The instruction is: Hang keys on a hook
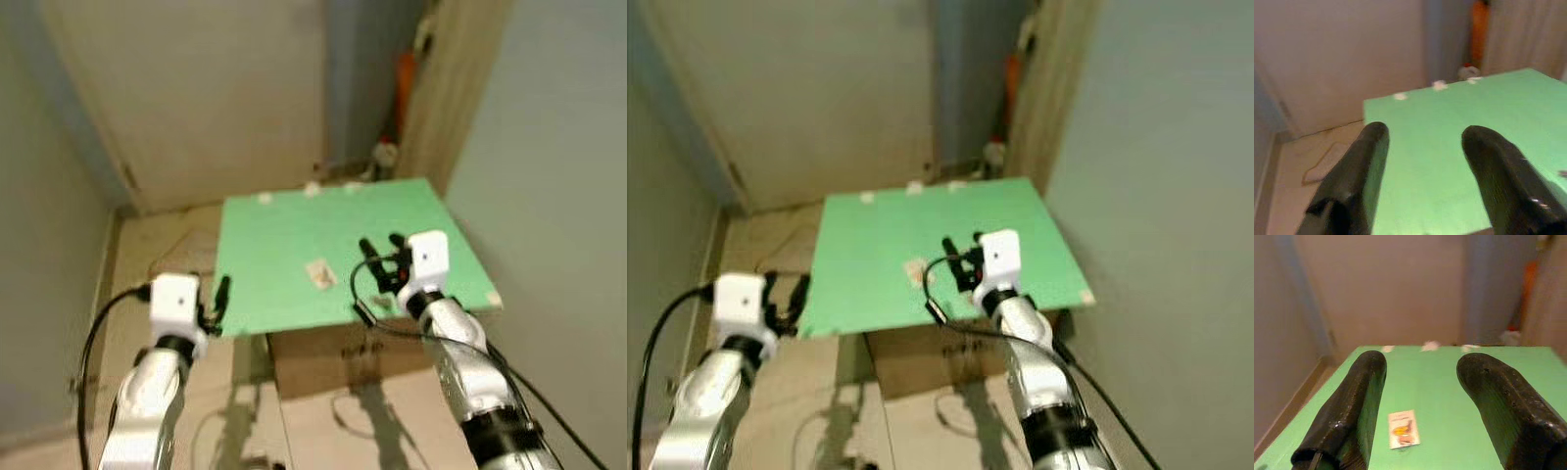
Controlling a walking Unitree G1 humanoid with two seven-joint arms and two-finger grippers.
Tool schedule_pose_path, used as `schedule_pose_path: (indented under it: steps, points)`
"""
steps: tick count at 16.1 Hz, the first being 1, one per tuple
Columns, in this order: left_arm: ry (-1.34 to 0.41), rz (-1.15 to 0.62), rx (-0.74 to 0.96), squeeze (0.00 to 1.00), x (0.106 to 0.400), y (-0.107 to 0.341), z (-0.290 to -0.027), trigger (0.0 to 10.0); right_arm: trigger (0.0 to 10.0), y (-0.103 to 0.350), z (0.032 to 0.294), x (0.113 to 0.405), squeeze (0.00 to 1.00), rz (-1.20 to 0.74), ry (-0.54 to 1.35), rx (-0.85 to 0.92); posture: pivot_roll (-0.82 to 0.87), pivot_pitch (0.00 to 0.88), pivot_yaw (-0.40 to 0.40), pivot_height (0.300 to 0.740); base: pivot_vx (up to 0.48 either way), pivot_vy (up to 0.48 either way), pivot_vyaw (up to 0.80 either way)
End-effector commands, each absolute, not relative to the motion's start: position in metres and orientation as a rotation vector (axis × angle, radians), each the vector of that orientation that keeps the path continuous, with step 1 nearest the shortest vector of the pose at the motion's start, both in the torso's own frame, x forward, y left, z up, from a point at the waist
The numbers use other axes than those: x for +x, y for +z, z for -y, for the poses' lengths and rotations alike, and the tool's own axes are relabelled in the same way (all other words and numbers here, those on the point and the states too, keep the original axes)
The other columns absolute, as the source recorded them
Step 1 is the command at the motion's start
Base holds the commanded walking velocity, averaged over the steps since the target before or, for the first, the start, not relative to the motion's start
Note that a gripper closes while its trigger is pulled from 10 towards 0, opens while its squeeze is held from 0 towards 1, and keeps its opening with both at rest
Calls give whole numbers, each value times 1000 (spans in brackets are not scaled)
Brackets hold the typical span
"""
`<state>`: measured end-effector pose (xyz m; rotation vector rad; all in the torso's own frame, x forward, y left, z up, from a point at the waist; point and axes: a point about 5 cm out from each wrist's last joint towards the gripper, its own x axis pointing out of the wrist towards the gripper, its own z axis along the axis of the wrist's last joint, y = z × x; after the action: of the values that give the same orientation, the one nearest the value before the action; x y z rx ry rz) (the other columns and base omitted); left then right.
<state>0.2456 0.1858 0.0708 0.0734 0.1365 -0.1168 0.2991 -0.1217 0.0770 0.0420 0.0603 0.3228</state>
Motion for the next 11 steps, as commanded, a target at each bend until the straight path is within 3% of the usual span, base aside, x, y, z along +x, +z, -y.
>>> schedule_pose_path:
  steps: [1, 11]
  points:
    - [-147, -139, 96, 1000, 249, 71, -183, 10000, 10000, 79, 123, 298, 0, -43, 306, 43, -129, 15, 96, 740, 0, 0, 0]
    - [-149, -91, 57, 1000, 246, 71, -177, 10000, 10000, 74, 124, 293, 0, -35, 262, 65, -143, 0, 125, 740, 0, 0, 0]
